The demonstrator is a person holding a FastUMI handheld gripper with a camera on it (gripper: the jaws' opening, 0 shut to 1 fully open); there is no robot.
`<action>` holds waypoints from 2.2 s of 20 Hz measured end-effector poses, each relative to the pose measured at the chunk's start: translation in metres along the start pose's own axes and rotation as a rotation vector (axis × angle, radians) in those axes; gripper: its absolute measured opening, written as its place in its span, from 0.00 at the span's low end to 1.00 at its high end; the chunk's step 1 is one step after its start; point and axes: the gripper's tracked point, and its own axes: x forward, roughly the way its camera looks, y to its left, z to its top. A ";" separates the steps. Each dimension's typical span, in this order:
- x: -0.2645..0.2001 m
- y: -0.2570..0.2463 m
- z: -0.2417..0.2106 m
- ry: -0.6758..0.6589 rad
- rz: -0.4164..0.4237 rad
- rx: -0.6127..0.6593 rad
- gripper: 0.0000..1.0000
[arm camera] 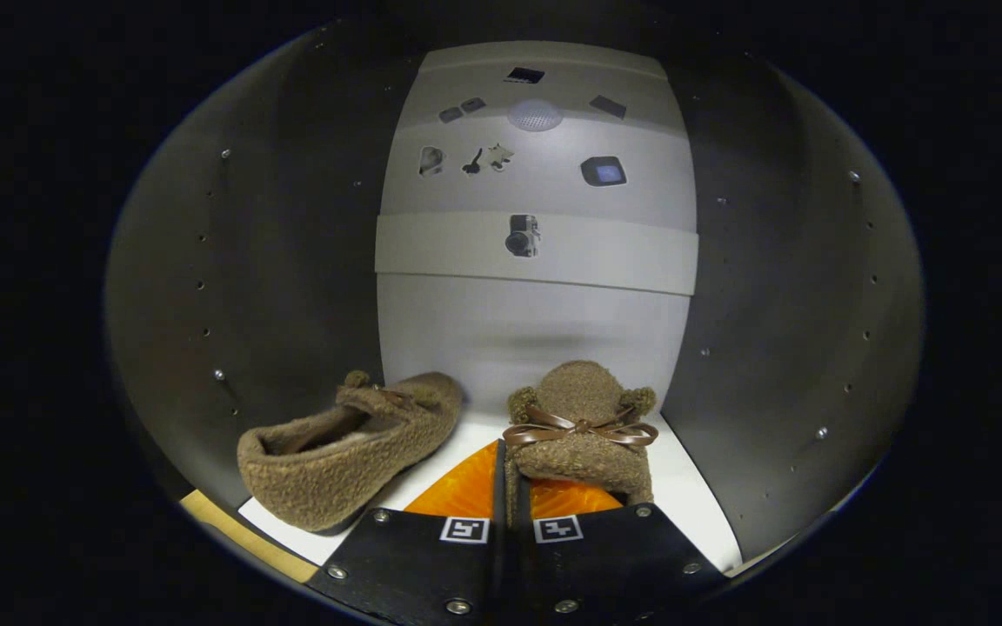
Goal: Open the shoe cabinet door, grab the shoes and put them into the shoe cabinet, then close the shoe cabinet door.
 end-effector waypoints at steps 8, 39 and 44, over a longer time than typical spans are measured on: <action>0.021 -0.004 -0.005 0.046 -0.034 0.009 0.24; -0.302 0.050 -0.004 0.019 -0.079 0.055 0.86; -0.369 0.044 -0.015 0.001 -0.069 0.020 0.86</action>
